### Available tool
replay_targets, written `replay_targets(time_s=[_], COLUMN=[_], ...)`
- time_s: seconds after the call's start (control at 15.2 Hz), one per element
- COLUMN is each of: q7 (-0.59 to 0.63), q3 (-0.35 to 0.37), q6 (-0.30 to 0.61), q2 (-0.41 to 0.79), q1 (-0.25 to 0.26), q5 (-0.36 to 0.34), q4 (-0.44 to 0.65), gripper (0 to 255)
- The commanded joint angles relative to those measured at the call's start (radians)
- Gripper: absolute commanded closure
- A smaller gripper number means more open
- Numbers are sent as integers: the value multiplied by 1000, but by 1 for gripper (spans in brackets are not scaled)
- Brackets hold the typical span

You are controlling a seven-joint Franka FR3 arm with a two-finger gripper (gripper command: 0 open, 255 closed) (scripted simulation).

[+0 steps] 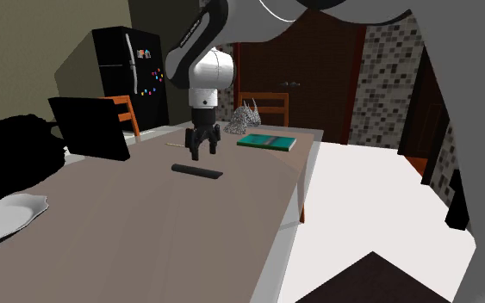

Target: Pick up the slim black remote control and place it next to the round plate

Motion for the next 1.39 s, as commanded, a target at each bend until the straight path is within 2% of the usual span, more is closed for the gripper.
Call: replay_targets(time_s=[0.0,0.46,0.99,1.06,1.32], q7=[-11,-14,-14,-14,-12], q3=[8,11,11,11,11], q6=[-3,81,81,81,81], q2=[45,80,80,80,81], q1=[2,5,5,5,6], q5=[4,8,8,8,7], q4=[45,-4,-4,-4,-3], gripper=[0,0,0,255,255])
